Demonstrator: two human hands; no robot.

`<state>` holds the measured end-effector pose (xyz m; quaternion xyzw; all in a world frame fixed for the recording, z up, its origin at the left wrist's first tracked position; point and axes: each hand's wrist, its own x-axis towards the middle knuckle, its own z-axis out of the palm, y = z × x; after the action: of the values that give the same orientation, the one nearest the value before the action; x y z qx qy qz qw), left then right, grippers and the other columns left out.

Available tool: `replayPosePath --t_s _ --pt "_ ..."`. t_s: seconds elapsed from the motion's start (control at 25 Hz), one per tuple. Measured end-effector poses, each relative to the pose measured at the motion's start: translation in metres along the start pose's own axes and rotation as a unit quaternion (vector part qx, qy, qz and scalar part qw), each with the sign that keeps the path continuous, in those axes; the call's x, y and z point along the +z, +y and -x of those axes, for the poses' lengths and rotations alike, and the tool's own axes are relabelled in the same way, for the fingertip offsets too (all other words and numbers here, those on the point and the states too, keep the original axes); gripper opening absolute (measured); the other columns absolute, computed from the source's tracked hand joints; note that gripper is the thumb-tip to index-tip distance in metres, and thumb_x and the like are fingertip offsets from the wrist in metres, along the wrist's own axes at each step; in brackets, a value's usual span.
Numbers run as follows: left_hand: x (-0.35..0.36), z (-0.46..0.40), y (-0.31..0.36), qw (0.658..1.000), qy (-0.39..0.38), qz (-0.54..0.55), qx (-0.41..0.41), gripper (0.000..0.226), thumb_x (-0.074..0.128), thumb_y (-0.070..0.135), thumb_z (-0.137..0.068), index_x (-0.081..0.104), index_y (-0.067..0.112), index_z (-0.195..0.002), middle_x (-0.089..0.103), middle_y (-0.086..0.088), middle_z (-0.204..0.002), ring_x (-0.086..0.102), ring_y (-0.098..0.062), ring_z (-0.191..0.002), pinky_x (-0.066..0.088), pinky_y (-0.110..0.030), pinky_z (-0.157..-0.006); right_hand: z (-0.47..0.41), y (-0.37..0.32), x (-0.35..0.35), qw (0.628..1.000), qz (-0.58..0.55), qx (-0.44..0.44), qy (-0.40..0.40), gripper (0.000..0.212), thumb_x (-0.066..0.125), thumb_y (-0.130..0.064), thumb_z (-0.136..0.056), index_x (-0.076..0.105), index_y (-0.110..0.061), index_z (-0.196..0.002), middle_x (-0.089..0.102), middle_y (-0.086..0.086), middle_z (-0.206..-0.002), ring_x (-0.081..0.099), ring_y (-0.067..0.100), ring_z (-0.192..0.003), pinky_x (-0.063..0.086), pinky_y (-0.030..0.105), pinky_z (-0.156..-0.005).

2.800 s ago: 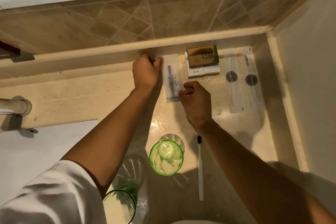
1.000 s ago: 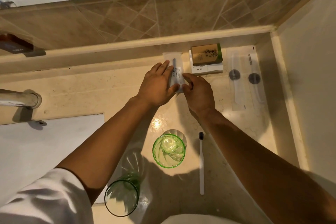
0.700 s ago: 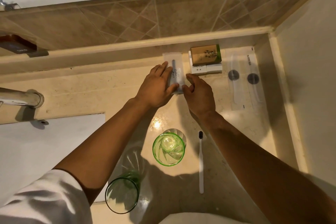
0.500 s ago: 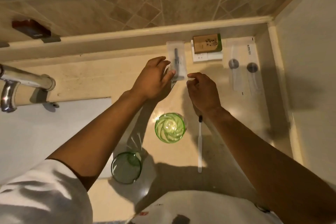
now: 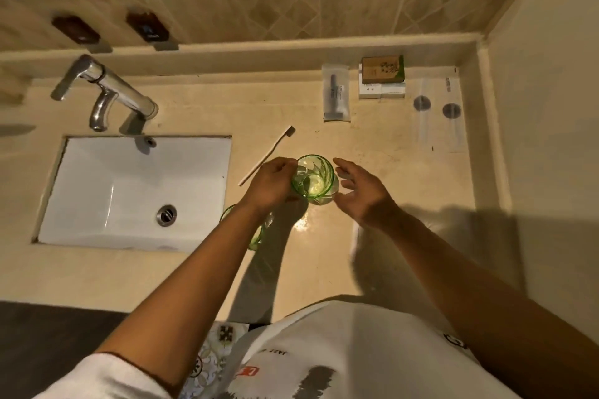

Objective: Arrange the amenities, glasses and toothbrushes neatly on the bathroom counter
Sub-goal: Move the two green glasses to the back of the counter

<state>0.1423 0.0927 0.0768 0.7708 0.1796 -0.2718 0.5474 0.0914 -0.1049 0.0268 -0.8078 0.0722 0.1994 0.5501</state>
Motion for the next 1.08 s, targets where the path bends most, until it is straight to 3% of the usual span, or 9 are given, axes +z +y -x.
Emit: replayPosePath --t_s 0.16,0.36,0.48,0.6,0.68,0.8,0.92,1.08 --pt "0.015 0.011 -0.007 0.997 0.042 0.062 -0.01 0.015 0.053 0.027 -0.103 0.066 0.024 -0.11 0.068 0.001 -0.106 0.066 -0.013 -0.094 0.064 -0.045 -0.086 0.001 -0.007 0.012 1.0 -0.012 0.005 0.002 0.069 0.073 -0.012 -0.081 0.048 -0.038 -0.14 0.062 -0.013 -0.13 0.065 0.005 -0.11 0.056 0.039 -0.099" --pt "0.018 0.011 -0.004 0.996 0.064 0.052 -0.016 0.028 0.056 0.034 -0.1 0.069 0.017 -0.118 0.071 -0.01 -0.118 0.068 -0.025 -0.105 0.061 -0.051 -0.093 0.002 -0.013 0.014 1.0 -0.012 0.004 0.001 0.059 0.067 -0.017 -0.077 0.054 -0.051 -0.124 0.069 -0.029 -0.108 0.07 -0.003 -0.097 0.058 0.036 -0.093" --pt "0.011 0.01 0.001 0.997 0.053 0.06 -0.012 0.019 0.055 0.034 -0.098 0.071 0.024 -0.098 0.071 -0.003 -0.105 0.069 -0.03 -0.108 0.06 -0.052 -0.094 0.0 -0.022 0.012 1.0 -0.02 -0.004 0.004 0.063 0.068 -0.011 -0.078 0.056 -0.054 -0.123 0.067 -0.035 -0.104 0.069 -0.006 -0.096 0.058 0.025 -0.089" --pt "-0.01 -0.006 0.015 0.995 0.022 0.095 0.01 0.029 0.043 0.018 -0.102 0.069 0.026 -0.093 0.069 -0.006 -0.106 0.071 -0.029 -0.1 0.065 -0.039 -0.073 -0.011 -0.042 0.01 0.999 -0.035 -0.011 0.027 0.067 0.069 -0.009 -0.082 0.051 -0.045 -0.134 0.066 -0.03 -0.111 0.065 -0.011 -0.095 0.051 0.004 -0.073" --pt "-0.03 -0.018 0.027 0.992 0.008 0.122 0.029 0.037 0.037 -0.001 -0.1 0.069 0.019 -0.1 0.069 -0.008 -0.109 0.073 -0.021 -0.085 0.063 -0.032 -0.062 -0.023 -0.062 0.008 0.997 -0.052 -0.014 0.052 0.066 0.07 -0.008 -0.085 0.05 -0.038 -0.14 0.064 -0.024 -0.115 0.066 -0.011 -0.092 0.048 0.003 -0.067" --pt "-0.057 -0.037 0.046 0.992 -0.029 0.101 0.067 0.044 0.046 -0.02 -0.091 0.062 0.007 -0.122 0.067 -0.002 -0.111 0.075 -0.012 -0.081 0.066 -0.033 -0.072 -0.046 -0.09 0.009 0.994 -0.068 -0.015 0.088 0.058 0.069 -0.006 -0.088 0.055 -0.027 -0.14 0.073 -0.012 -0.108 0.071 -0.003 -0.084 0.05 0.008 -0.066" --pt "-0.083 -0.057 0.061 0.99 -0.03 0.031 0.136 0.055 0.064 -0.019 -0.082 0.063 0.006 -0.131 0.072 -0.005 -0.113 0.071 0.0 -0.08 0.063 -0.027 -0.075 -0.072 -0.115 0.018 0.989 -0.07 -0.016 0.126 0.05 0.069 -0.005 -0.088 0.061 -0.024 -0.133 0.077 -0.01 -0.088 0.071 -0.001 -0.077 0.055 0.018 -0.069" --pt "-0.1 -0.09 0.074 0.982 -0.03 -0.02 0.186 0.06 0.076 -0.006 -0.078 0.063 0.017 -0.132 0.067 0.0 -0.132 0.065 -0.022 -0.116 0.058 -0.043 -0.097 -0.105 -0.134 0.021 0.988 -0.047 -0.018 0.146 0.05 0.069 -0.008 -0.089 0.06 -0.029 -0.133 0.074 -0.012 -0.109 0.073 0.003 -0.087 0.057 0.032 -0.088"
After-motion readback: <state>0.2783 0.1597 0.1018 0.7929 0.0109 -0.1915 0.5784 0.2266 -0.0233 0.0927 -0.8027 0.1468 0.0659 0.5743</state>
